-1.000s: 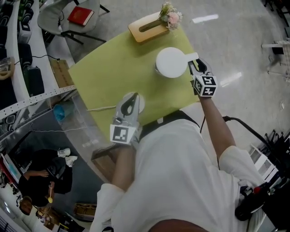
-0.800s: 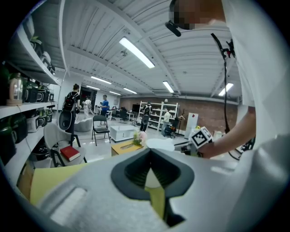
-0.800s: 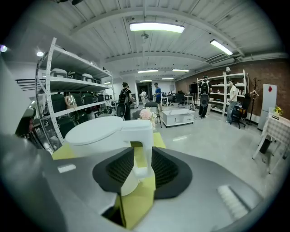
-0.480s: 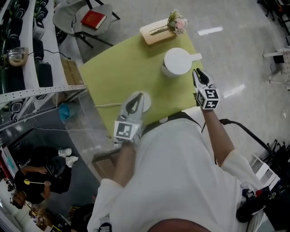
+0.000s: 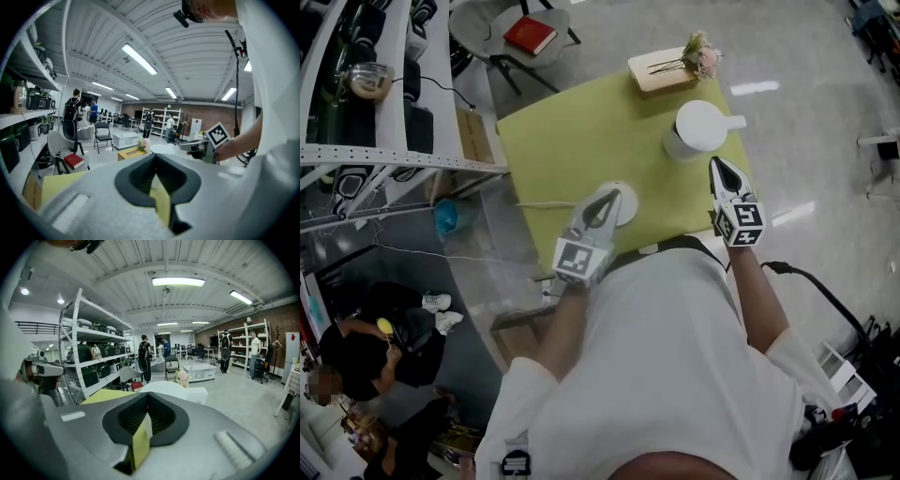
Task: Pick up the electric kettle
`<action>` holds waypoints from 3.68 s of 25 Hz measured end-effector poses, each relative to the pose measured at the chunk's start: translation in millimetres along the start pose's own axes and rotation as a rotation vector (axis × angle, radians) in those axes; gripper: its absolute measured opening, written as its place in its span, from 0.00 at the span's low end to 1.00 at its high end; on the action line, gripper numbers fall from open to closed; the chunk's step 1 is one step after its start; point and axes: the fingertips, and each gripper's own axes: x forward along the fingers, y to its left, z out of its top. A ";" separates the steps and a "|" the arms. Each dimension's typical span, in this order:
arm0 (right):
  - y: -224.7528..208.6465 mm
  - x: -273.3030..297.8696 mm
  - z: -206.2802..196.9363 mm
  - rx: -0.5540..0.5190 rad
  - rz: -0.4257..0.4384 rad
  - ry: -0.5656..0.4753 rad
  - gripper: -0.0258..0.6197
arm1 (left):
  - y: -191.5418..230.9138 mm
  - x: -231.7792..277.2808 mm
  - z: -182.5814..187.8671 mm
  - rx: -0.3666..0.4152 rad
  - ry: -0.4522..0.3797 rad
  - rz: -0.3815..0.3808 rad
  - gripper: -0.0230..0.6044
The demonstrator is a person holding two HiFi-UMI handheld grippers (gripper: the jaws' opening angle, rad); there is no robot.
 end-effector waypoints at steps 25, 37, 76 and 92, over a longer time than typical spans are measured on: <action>82.3 -90.7 -22.6 -0.057 0.244 0.022 0.05 | -79.4 -56.0 -9.6 -0.005 -0.027 0.021 0.03; 38.5 -199.2 -57.0 -0.085 0.373 0.037 0.05 | -199.0 -59.9 -25.7 -0.049 -0.073 0.128 0.04; 128.0 -310.0 -60.0 -0.090 0.393 -0.081 0.04 | -266.9 -184.2 -44.2 -0.017 -0.073 0.145 0.04; 131.7 -314.3 -53.4 -0.092 0.422 -0.085 0.04 | -268.7 -182.3 -40.9 -0.017 -0.081 0.134 0.04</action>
